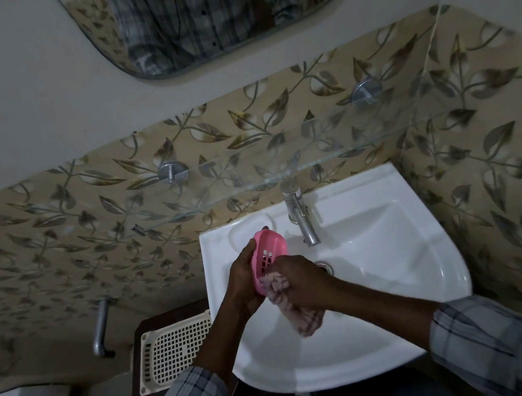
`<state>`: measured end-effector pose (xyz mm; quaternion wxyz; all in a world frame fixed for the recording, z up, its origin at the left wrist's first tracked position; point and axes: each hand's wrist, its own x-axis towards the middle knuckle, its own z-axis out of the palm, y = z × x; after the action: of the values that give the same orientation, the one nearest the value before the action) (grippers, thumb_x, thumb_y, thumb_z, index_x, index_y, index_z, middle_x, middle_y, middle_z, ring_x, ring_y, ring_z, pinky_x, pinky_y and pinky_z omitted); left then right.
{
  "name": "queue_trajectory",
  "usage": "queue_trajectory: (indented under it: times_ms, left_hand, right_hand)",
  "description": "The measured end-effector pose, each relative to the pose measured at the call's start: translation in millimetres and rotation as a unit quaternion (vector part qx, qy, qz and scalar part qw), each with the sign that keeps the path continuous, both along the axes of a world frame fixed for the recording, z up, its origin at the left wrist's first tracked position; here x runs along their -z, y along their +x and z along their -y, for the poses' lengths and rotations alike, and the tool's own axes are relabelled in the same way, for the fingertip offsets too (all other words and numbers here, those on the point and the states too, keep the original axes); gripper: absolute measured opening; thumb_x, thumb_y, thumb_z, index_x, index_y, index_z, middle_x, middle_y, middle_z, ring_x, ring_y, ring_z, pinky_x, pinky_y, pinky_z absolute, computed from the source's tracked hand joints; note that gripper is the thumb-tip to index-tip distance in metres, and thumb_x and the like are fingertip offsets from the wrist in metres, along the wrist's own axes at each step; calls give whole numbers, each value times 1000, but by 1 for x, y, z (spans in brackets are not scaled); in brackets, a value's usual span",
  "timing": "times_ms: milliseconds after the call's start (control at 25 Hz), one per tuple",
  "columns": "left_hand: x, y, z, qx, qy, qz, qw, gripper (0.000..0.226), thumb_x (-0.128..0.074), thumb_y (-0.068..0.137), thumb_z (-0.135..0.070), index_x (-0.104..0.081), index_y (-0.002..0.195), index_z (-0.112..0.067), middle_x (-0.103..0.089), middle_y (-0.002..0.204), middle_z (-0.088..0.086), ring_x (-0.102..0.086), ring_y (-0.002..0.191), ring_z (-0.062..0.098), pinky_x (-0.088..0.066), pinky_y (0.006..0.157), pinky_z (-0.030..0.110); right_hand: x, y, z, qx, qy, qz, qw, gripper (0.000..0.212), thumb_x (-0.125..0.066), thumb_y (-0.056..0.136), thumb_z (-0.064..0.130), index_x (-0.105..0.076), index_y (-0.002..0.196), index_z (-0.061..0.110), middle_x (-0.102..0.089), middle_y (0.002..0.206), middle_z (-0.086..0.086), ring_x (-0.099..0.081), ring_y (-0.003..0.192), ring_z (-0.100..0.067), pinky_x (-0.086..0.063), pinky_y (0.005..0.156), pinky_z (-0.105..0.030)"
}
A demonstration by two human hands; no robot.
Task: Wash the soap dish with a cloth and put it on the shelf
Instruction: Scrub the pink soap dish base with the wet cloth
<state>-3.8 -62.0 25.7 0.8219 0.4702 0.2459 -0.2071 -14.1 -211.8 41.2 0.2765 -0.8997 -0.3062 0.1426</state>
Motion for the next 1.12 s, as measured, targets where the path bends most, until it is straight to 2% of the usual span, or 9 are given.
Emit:
queue_trajectory:
  times_ms: [80, 160, 280, 400, 520, 680, 840, 960, 1120]
  left_hand:
    - [5, -8, -2, 13, -10, -22, 1000, 47, -47, 96, -40, -61, 130, -11, -69, 114, 23, -66, 100, 37, -56, 83, 46]
    - [2, -11, -3, 22, -41, -33, 998, 53, -47, 94, -45, -67, 122, -5, -68, 108, 26, -66, 92, 40, -58, 77, 46]
    - [-2, -11, -12, 18, -91, -26, 995, 55, -44, 93, -48, -76, 110, -6, -63, 112, 30, -63, 93, 40, -56, 78, 45]
    - [-4, -11, -18, 8, -97, -13, 995, 54, -48, 89, -48, -76, 108, -7, -61, 114, 29, -63, 93, 39, -57, 77, 44]
    - [-5, -11, -21, 1, -102, -19, 995, 56, -40, 94, -49, -78, 106, -8, -58, 117, 30, -60, 96, 40, -57, 78, 44]
    - [-6, -12, -18, 14, -107, -32, 994, 57, -40, 95, -50, -76, 109, -7, -64, 113, 29, -63, 96, 40, -56, 80, 45]
    - [-6, -12, -7, -31, -108, -26, 993, 51, -51, 87, -39, -65, 122, -4, -73, 106, 21, -68, 94, 33, -54, 88, 44]
    - [-8, -15, -5, -25, -84, -31, 996, 52, -47, 94, -36, -55, 132, -3, -70, 111, 21, -65, 100, 32, -51, 91, 46]
    - [-5, -19, 22, -53, 13, 1, 999, 45, -43, 101, -38, -64, 126, -6, -72, 116, 18, -70, 103, 30, -56, 84, 38]
  right_hand:
    - [-10, 11, 14, -71, -119, 111, 984, 37, -64, 85, 8, -64, 121, 16, -60, 117, -12, -55, 107, -31, -50, 88, -42]
    - [-19, 33, 32, 31, -36, 100, 994, 38, -64, 86, 6, -64, 122, 18, -62, 116, -12, -58, 104, -30, -50, 86, -39]
    - [-28, 55, 60, 281, 261, -130, 914, 42, -77, 75, 3, -67, 114, 15, -74, 106, -5, -70, 95, -20, -56, 88, -36]
    - [-26, 43, 68, 263, 304, -294, 867, 38, -71, 73, -12, -69, 103, 10, -77, 100, -10, -73, 95, -25, -56, 92, -51]
    - [-22, 31, 57, 268, 165, -120, 942, 28, -71, 81, 7, -69, 109, 13, -75, 103, -8, -70, 98, -26, -55, 87, -33]
    - [-31, 23, 28, 316, 97, 130, 935, 23, -68, 88, 22, -61, 110, 19, -74, 103, -5, -68, 95, -27, -55, 76, -35]
    - [-11, -4, -14, 102, 22, 109, 989, 43, -61, 91, 11, -56, 133, 6, -56, 135, -16, -51, 125, -33, -45, 105, -43]
    - [1, -2, 4, 21, -1, 254, 967, 44, -77, 77, 15, -68, 120, 7, -67, 120, -14, -63, 107, -33, -56, 88, -42]
    - [-4, 5, -18, 225, -60, 246, 941, 27, -82, 72, 17, -74, 97, 10, -74, 99, -11, -73, 86, -25, -60, 67, -32]
